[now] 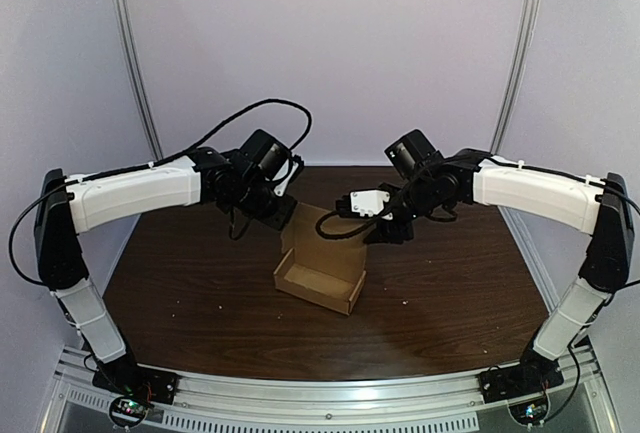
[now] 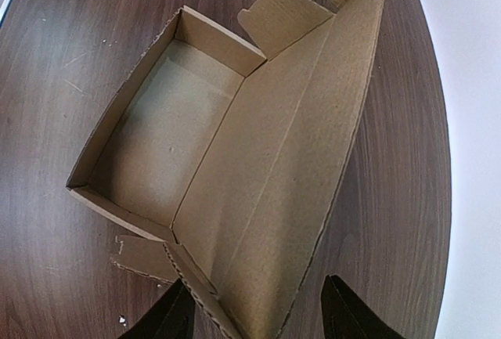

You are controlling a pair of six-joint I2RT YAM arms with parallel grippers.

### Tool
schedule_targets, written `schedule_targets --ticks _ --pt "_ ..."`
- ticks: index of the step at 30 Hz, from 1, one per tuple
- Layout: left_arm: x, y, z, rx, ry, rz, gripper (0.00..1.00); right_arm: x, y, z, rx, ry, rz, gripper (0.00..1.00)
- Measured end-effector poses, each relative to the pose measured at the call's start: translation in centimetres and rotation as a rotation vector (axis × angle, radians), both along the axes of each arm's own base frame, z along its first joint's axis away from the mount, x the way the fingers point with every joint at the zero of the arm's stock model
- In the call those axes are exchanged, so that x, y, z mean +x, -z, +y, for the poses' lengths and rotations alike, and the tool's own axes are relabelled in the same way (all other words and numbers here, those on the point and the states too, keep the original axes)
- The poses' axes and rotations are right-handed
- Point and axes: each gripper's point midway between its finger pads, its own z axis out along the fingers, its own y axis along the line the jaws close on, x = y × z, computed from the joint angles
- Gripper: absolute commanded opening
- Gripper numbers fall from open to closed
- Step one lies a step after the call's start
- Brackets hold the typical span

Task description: Fold the paper box

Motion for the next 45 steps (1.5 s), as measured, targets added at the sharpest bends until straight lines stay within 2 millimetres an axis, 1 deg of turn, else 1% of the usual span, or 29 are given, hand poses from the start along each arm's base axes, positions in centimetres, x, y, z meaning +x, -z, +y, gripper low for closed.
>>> schedule_targets --ticks 8,11,14,18,20,22,26,31,33,39,45 --pt "-0.1 0.1 -1.2 -0.069 0.007 0.014 0.00 -1.2 0.6 -0.3 -0.029 -0.038 0.015 0.57" --pt "0.0 0.2 -1.6 -0.105 -0.001 0.008 0.00 -2.1 0.8 -0.2 -0.039 -0.065 0.025 0.61" --pt "-0.3 0.3 -1.5 -0.131 -0.009 0.004 0.00 -3.4 1.1 -0.1 -0.051 -0.112 0.053 0.65" --pt "-1.1 0.4 -0.8 -0.151 -0.021 0.010 0.00 -4.9 1.6 -0.7 -0.082 -0.154 0.103 0.70" --pt "-1.3 0.4 -0.7 -0.157 -0.024 0.011 0.00 -5.4 1.6 -1.0 -0.096 -0.168 0.118 0.70" --pt "-1.4 0.4 -0.7 -0.163 -0.027 0.012 0.00 -5.4 1.6 -1.0 -0.101 -0.167 0.119 0.69" --pt "-1.4 0.4 -0.8 -0.172 -0.029 0.018 0.00 -4.9 1.9 -0.6 -0.105 -0.137 0.103 0.62" --pt "-1.7 0.5 -0.8 -0.188 -0.040 0.023 0.00 -3.9 1.9 0.3 -0.072 -0.078 0.083 0.59" --pt "-2.1 0.6 -0.6 -0.192 -0.047 0.027 0.00 -3.8 2.0 0.5 -0.066 -0.067 0.080 0.59" --pt "-2.5 0.7 -0.3 -0.203 -0.066 0.034 0.00 -4.5 2.4 1.0 -0.066 -0.076 0.082 0.60" --pt "-3.5 1.0 -0.1 -0.207 -0.081 0.034 0.00 -5.3 3.2 1.2 -0.077 -0.091 0.086 0.60"
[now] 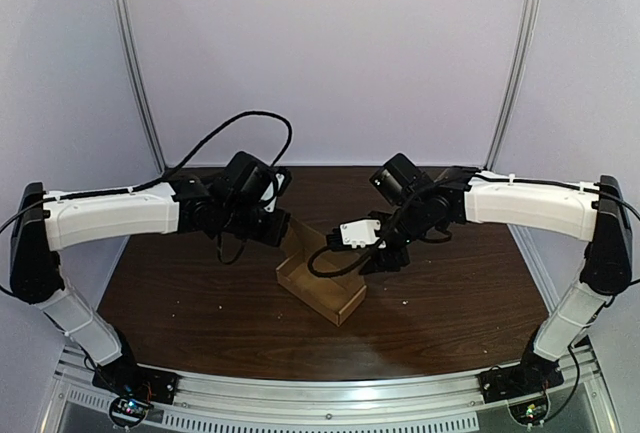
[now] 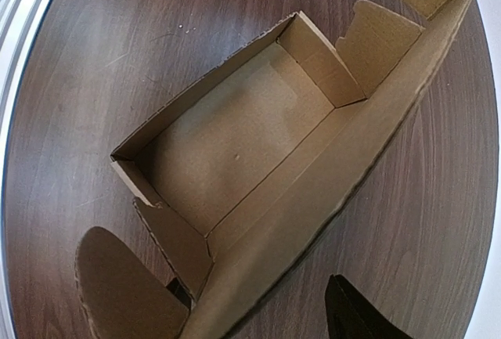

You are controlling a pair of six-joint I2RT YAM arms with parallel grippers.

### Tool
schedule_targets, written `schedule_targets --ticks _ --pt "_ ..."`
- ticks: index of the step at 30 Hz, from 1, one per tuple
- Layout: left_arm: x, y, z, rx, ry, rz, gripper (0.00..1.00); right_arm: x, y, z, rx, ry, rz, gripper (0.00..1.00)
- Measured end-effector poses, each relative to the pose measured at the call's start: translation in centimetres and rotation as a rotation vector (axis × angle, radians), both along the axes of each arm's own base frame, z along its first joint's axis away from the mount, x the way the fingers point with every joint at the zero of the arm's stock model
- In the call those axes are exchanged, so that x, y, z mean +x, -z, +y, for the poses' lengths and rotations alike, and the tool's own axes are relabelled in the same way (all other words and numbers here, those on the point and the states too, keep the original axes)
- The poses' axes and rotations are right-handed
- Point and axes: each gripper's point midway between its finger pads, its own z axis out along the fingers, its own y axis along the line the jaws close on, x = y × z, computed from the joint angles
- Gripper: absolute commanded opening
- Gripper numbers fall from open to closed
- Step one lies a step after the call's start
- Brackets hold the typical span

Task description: Fold the paper box

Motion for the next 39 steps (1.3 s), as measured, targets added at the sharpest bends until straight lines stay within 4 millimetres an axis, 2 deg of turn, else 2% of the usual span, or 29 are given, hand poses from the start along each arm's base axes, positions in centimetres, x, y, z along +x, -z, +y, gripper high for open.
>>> schedule_targets --ticks 10,18,22,26,32,37,39 --pt "-1.6 0.1 0.9 -0.017 -0.015 0.003 0.00 -0.3 0.1 0.1 -0.003 -0.004 0.003 0.60" --pt "-2.8 0.8 1.8 0.049 0.026 0.008 0.28 -0.4 0.0 0.4 0.005 -0.012 -0.002 0.60" --pt "-2.9 0.8 2.1 0.095 0.062 -0.016 0.35 -0.3 0.0 0.5 0.006 -0.010 -0.011 0.60" --pt "-3.4 0.6 3.0 0.100 0.083 -0.056 0.34 0.0 0.0 0.5 0.002 -0.005 -0.024 0.60" --pt "-3.7 2.8 4.3 0.152 0.083 -0.064 0.31 0.0 0.0 0.5 0.001 -0.004 -0.025 0.60" --pt "-3.1 3.6 3.1 0.133 0.093 -0.074 0.31 0.0 0.0 0.5 0.002 -0.003 -0.026 0.60" --pt "-2.8 4.0 2.7 0.128 0.097 -0.074 0.28 0.0 0.0 0.5 0.003 -0.002 -0.025 0.60"
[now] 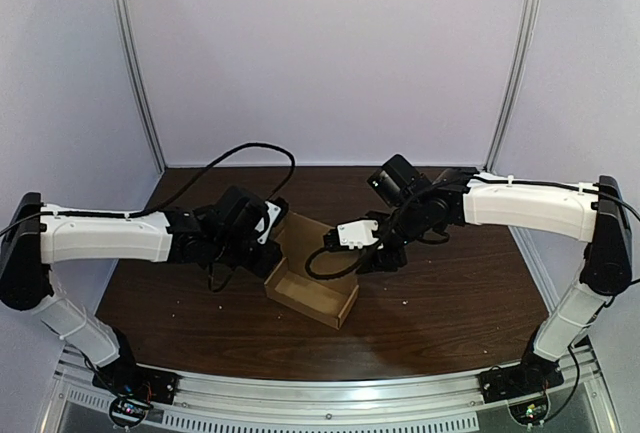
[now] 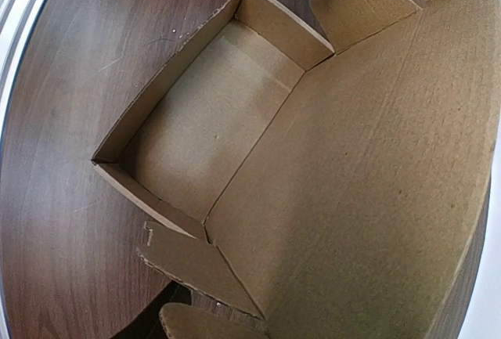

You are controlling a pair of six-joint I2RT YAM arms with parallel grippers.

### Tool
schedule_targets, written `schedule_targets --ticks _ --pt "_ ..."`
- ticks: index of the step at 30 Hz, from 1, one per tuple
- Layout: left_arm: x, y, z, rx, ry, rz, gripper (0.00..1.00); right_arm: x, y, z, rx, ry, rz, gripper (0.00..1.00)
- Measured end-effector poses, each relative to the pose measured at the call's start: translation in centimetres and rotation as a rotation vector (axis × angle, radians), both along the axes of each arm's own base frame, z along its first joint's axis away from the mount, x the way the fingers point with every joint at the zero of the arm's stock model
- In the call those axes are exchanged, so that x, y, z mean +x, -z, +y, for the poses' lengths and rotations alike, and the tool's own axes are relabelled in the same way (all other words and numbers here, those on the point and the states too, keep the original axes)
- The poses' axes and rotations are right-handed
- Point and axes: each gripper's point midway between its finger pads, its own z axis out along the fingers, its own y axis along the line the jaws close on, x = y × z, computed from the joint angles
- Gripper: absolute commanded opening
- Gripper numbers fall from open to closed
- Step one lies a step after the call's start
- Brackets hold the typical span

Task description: Fold the paper box

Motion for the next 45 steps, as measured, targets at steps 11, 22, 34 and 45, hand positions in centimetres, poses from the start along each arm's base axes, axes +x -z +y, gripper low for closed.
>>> schedule_targets --ticks 11,22,34,45 --pt "0.6 1.1 -2.0 -0.059 0.016 0.012 0.02 -0.5 -0.1 0.6 0.003 -0.005 -0.007 0.59" --pt "0.0 2.0 -1.4 -0.120 -0.003 -0.017 0.01 -2.5 0.7 2.1 -0.061 -0.073 -0.128 0.58" --pt "-2.2 2.6 0.7 -0.160 0.006 -0.019 0.27 -3.1 0.9 2.4 -0.090 -0.107 -0.176 0.58" --pt "-3.5 -8.7 3.2 -0.188 0.044 -0.142 0.46 -3.0 0.9 2.3 -0.101 -0.106 -0.194 0.58"
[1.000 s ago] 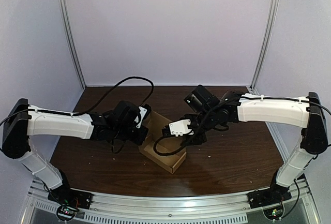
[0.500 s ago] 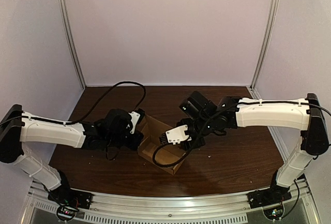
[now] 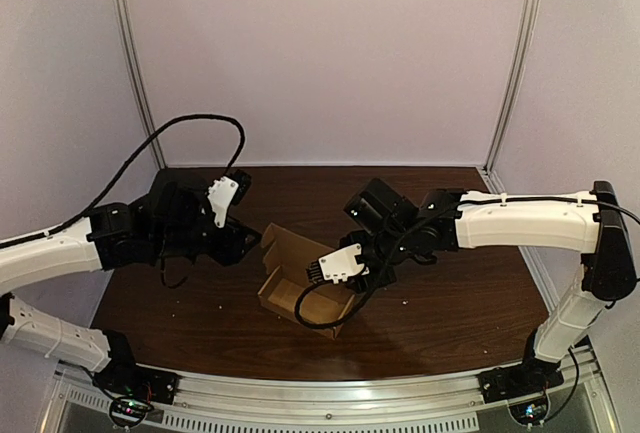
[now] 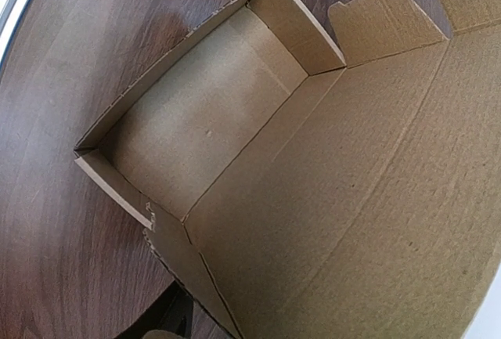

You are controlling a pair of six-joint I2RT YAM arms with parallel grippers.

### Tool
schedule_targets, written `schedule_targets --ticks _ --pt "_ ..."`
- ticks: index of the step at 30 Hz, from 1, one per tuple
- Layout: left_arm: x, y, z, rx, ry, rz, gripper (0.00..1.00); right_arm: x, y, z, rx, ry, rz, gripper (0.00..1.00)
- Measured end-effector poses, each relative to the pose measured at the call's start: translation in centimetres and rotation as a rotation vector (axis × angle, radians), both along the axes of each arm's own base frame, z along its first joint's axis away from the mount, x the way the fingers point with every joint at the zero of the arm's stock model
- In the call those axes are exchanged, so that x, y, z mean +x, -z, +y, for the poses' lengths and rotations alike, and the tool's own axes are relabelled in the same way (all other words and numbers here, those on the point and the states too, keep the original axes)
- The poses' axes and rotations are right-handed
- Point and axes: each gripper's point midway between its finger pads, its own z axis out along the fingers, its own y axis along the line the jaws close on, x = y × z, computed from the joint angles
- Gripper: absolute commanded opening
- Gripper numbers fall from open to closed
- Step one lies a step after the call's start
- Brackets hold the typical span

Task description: Fold the paper box

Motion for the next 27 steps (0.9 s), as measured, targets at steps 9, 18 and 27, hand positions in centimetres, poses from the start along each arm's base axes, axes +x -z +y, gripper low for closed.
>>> schedule_targets --ticks 9,18,27 --pt "1.4 4.1 -1.5 0.241 0.006 0.151 0.31 0.1 0.0 -0.1 -0.004 0.005 -0.007 0.58" --pt "1.4 4.3 -1.1 0.287 -0.009 0.172 0.25 0.2 0.0 -0.1 -0.005 0.007 -0.009 0.58" --pt "2.3 3.8 -2.5 0.278 -0.005 0.172 0.00 0.3 0.0 -0.2 -0.010 0.013 -0.016 0.58"
